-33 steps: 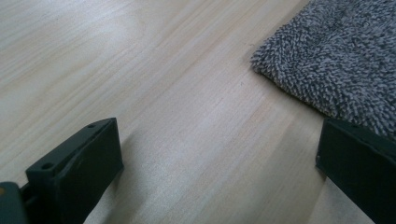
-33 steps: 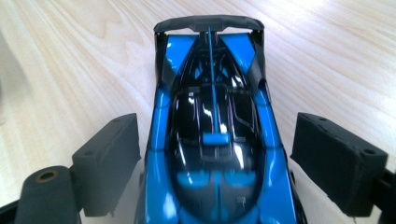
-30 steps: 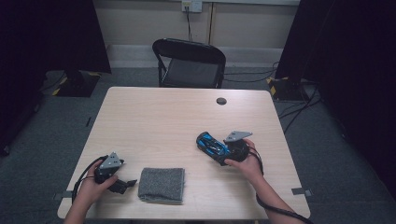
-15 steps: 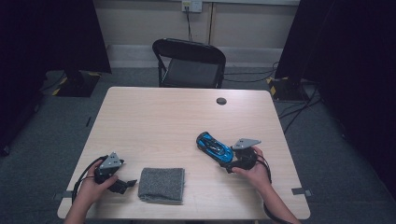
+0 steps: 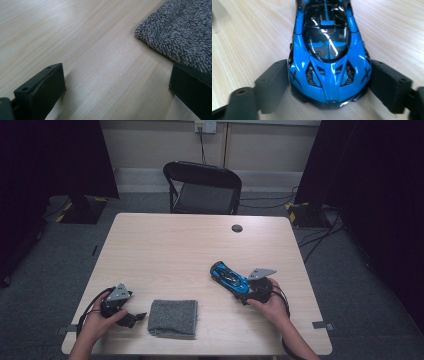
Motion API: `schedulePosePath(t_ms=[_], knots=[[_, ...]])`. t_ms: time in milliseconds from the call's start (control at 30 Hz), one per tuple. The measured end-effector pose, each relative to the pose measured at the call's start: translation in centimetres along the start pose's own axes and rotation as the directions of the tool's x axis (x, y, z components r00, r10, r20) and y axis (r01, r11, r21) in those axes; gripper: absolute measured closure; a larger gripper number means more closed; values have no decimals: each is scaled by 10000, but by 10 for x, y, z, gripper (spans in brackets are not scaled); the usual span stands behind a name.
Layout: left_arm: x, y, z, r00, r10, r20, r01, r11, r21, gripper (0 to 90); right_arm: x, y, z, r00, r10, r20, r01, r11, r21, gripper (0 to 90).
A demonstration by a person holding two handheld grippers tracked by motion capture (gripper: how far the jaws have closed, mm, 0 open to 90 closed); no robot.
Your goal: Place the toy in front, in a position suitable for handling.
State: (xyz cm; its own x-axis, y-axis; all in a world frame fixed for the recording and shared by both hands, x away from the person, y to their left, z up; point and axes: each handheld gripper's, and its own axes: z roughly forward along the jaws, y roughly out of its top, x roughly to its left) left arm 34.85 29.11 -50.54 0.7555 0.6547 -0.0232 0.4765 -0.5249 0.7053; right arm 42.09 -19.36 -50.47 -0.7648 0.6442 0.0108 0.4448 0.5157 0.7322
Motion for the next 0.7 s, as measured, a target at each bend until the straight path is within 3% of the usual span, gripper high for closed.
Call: schedulePosePath(t_ms=[200, 267, 300, 333, 467, 533, 567, 600, 700], knots=[[0, 0, -1, 9997, -170, -198, 167, 9997, -151, 25, -1, 0, 0, 10000, 55, -3, -55, 10000, -41, 228], [2, 0, -3, 9984, -471, -320, 457, 9980, -439, 106, -1, 0, 0, 10000, 56, -5, -56, 10000, -39, 228], [2, 0, -3, 9984, -471, -320, 457, 9980, -439, 169, -1, 0, 0, 10000, 56, -5, -56, 10000, -39, 228], [4, 1, -4, 9961, -730, -489, 713, 9969, -344, 178, -1, 0, 0, 10000, 54, -6, -54, 10000, -38, 228], [1, 6, -5, 9943, -690, -811, 694, 9976, 21, 170, -1, 0, 0, 10000, 54, -4, -54, 10000, -41, 228], [-2, 9, -6, 9952, -527, -824, 514, 9985, -171, 176, -1, 0, 0, 10000, 58, -5, -58, 10000, -42, 228], [-5, 14, -7, 9988, -194, -452, 170, 9984, -535, 178, -1, 0, 0, 10000, 55, -6, -55, 10000, -38, 228], [-8, 16, -7, 9998, -137, -162, 125, 9974, -713, 177, -1, 0, 0, 10000, 57, -7, -57, 10000, -37, 228], [-13, 21, -5, 9998, 74, 171, -58, 9958, -909, 165, -1, 0, 0, 10000, 57, -7, -57, 10000, -38, 228]])
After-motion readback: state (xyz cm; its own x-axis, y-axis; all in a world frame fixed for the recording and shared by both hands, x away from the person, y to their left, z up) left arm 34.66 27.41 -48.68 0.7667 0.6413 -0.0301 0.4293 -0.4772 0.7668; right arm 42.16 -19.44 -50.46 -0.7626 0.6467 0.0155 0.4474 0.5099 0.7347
